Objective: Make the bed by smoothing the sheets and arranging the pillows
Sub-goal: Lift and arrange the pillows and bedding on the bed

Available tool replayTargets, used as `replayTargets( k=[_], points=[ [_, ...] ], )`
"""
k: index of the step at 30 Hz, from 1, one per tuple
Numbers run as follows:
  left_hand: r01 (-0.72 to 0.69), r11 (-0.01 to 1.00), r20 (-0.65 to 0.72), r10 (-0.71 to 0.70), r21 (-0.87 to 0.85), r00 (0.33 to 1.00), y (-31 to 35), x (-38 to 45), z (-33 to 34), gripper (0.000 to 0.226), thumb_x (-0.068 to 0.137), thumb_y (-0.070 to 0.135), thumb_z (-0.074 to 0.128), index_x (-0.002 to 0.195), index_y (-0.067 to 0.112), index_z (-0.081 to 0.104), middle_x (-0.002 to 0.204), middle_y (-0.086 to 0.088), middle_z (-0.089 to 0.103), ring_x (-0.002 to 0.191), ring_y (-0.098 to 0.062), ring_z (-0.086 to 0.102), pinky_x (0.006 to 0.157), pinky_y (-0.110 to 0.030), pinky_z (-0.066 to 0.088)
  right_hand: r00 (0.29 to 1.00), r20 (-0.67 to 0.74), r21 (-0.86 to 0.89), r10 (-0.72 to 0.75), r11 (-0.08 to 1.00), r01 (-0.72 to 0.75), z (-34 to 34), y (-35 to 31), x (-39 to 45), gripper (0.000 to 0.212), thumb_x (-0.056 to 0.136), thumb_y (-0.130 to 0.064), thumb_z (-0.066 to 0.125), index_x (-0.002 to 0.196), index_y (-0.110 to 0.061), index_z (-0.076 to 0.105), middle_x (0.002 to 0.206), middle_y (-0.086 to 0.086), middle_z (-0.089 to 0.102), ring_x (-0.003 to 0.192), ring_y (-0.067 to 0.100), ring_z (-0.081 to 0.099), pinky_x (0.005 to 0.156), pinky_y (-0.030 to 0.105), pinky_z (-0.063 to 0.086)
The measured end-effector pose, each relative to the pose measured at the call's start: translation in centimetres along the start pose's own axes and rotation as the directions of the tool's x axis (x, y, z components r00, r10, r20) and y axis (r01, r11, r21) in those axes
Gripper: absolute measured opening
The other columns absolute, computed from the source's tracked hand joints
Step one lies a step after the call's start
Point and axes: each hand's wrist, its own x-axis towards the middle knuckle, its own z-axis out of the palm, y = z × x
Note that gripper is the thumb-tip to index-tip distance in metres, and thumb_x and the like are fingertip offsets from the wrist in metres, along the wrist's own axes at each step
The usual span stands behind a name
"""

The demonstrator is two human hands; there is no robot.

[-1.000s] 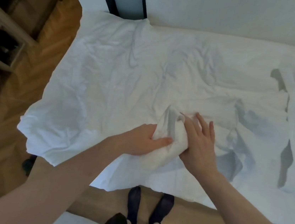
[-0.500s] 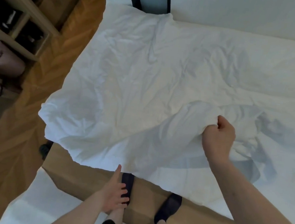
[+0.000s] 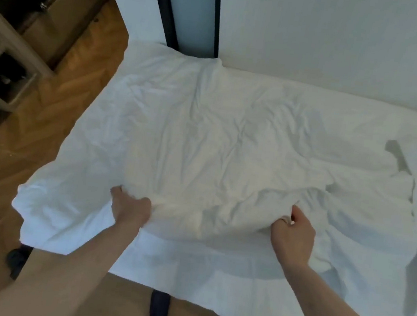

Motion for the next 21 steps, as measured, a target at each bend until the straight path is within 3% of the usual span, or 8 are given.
replayTargets(
  k=[4,6,8,10,12,15,19,21],
  points=[
    [-0.338,0.940,0.026,0.339,-0.049,0.940,14.3,2.6,4.0,0.052,0.079,0.001,0.066,0.124,0.011,0.042,0.104,-0.003,0.052,0.095,-0.028,0.058,0.078,-0.028,0.044,0.971,-0.217,0.025,-0.101,0.994,0.109,0.1,-6.7,7.9,0.005,0.082,-0.015,0.050,0.078,-0.011,0.050,0.072,0.008,0.060,0.075,0.038,0.056,0.068,0.043,0.045],
    [-0.459,0.883,0.128,0.468,-0.096,0.874,21.5,3.5,6.9,0.056,0.082,0.007,0.068,0.132,0.010,0.042,0.111,0.000,0.051,0.099,-0.021,0.056,0.080,-0.025,0.044,0.936,-0.316,-0.004,-0.155,0.987,0.162,-0.6,-10.2,12.7,0.009,0.082,-0.019,0.051,0.087,-0.014,0.057,0.090,0.013,0.065,0.089,0.039,0.059,0.078,0.044,0.046],
    [-0.518,0.847,0.335,0.526,-0.121,0.781,26.9,3.6,9.5,0.069,0.083,0.026,0.074,0.143,0.013,0.042,0.125,0.002,0.055,0.111,-0.019,0.057,0.091,-0.028,0.048,0.943,-0.298,-0.030,-0.148,0.989,0.145,-0.8,-13.2,16.3,0.037,0.089,-0.024,0.054,0.124,-0.013,0.061,0.129,0.016,0.059,0.117,0.035,0.057,0.099,0.038,0.043],
    [-0.514,0.852,0.563,0.476,-0.103,0.676,28.6,3.3,11.7,0.081,0.086,0.046,0.072,0.153,0.017,0.037,0.145,-0.002,0.051,0.130,-0.024,0.053,0.108,-0.037,0.046,0.969,-0.196,-0.098,-0.149,0.986,0.132,0.4,-15.0,17.5,0.060,0.093,-0.023,0.061,0.149,-0.013,0.043,0.152,0.013,0.039,0.133,0.028,0.048,0.112,0.031,0.034],
    [-0.585,0.811,0.660,0.430,0.018,0.616,26.0,3.4,12.7,0.073,0.092,0.046,0.069,0.154,0.020,0.039,0.153,-0.005,0.046,0.134,-0.026,0.051,0.112,-0.038,0.043,0.979,-0.076,-0.161,-0.190,0.971,0.176,2.9,-15.1,16.2,0.069,0.090,-0.016,0.067,0.152,-0.012,0.037,0.157,0.011,0.033,0.139,0.027,0.043,0.115,0.031,0.029],
    [-0.674,0.696,0.735,0.319,0.247,0.599,17.5,5.8,11.8,0.066,0.090,0.035,0.074,0.149,0.020,0.047,0.156,-0.008,0.043,0.132,-0.027,0.054,0.108,-0.033,0.044,0.973,0.148,-0.200,-0.178,0.958,0.205,7.5,-12.8,12.5,0.068,0.087,-0.013,0.069,0.149,-0.014,0.041,0.156,0.009,0.033,0.135,0.027,0.048,0.110,0.034,0.036],
    [-0.606,0.631,0.729,0.093,0.484,0.678,6.9,12.0,7.4,0.067,0.091,0.033,0.073,0.150,0.016,0.046,0.161,-0.006,0.032,0.145,-0.021,0.038,0.115,-0.028,0.031,0.922,0.382,-0.311,-0.060,0.931,0.190,13.3,-7.8,9.2,0.071,0.087,-0.016,0.069,0.150,-0.017,0.037,0.155,0.007,0.030,0.128,0.028,0.054,0.104,0.035,0.042],
    [-0.507,0.650,0.661,0.009,0.566,0.750,3.8,15.5,4.8,0.069,0.090,0.032,0.074,0.150,0.015,0.045,0.160,-0.008,0.034,0.141,-0.024,0.043,0.108,-0.028,0.036,0.894,0.448,-0.362,-0.006,0.913,0.187,15.8,-5.7,8.2,0.073,0.088,-0.020,0.067,0.153,-0.020,0.033,0.158,0.004,0.026,0.123,0.027,0.058,0.098,0.035,0.046]
  ],
)
